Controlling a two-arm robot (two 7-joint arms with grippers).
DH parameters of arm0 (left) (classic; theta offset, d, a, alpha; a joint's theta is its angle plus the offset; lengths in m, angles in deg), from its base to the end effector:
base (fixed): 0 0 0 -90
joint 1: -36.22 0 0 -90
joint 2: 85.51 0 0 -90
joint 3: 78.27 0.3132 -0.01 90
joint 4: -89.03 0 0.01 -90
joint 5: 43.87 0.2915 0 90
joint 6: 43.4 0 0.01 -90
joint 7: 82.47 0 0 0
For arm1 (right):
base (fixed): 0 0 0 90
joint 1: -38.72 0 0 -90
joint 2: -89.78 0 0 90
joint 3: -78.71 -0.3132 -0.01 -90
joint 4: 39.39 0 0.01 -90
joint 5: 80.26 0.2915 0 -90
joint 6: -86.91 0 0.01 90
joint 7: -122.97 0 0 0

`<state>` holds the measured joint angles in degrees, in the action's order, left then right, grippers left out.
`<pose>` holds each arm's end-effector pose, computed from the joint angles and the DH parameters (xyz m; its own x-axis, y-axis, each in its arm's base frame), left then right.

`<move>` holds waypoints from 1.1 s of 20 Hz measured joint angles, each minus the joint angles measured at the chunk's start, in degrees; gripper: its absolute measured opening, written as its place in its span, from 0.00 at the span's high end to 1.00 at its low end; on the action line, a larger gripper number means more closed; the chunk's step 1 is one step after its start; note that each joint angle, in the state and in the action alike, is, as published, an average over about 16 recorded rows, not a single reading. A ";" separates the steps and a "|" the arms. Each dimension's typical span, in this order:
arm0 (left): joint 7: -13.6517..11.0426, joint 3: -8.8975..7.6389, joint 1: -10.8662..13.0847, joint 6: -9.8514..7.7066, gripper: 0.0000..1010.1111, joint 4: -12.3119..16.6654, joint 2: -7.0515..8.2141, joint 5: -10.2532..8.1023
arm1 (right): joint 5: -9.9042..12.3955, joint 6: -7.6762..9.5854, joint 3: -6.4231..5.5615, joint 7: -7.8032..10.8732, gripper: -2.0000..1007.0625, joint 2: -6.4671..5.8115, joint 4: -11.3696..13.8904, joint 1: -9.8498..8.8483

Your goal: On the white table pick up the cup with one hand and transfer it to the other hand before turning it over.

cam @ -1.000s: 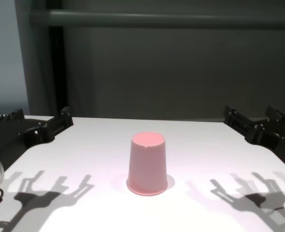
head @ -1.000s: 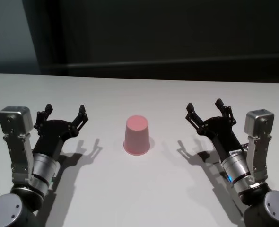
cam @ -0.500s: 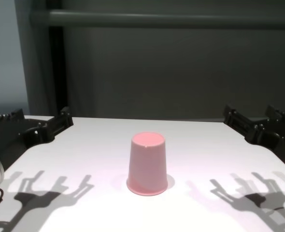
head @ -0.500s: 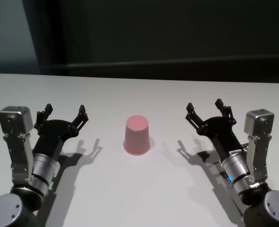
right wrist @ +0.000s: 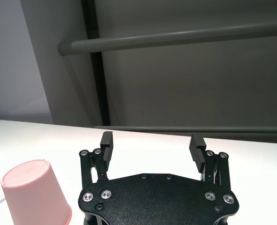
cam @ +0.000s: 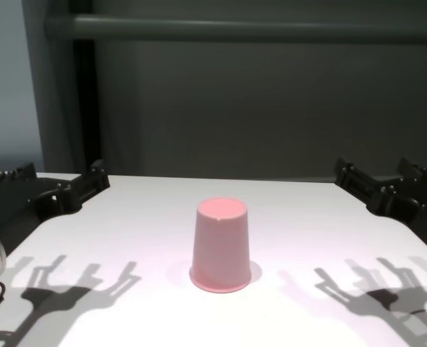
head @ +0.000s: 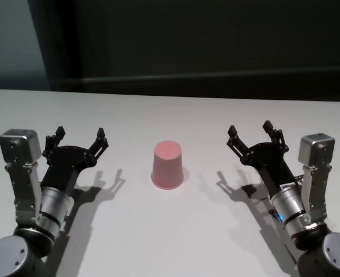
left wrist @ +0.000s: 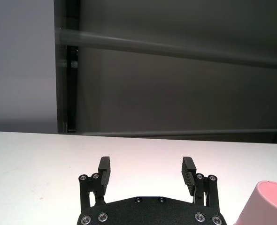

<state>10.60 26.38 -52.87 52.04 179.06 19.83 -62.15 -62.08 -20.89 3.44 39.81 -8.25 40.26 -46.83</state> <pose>0.2961 0.0095 -0.3362 0.1870 0.9803 -0.0639 -0.9824 0.1868 -0.0095 0.3238 0.0236 -0.3572 0.3144 -0.9393 -0.1375 0.9398 0.2875 0.1848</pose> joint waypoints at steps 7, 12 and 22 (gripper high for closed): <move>0.00 0.00 0.00 0.00 0.01 0.00 0.00 0.00 | 0.03 0.02 0.02 0.00 0.01 -0.02 0.00 0.02; 0.00 0.00 0.00 0.00 0.01 0.00 0.00 0.00 | 0.04 0.02 0.02 0.00 0.01 -0.02 0.00 0.03; 0.00 0.00 0.00 0.00 0.01 0.00 0.00 0.00 | 0.05 0.03 0.03 0.00 0.01 -0.02 0.00 0.03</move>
<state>10.60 26.38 -52.87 52.04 179.06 19.83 -62.15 -62.03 -20.86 3.46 39.81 -8.27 40.26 -46.80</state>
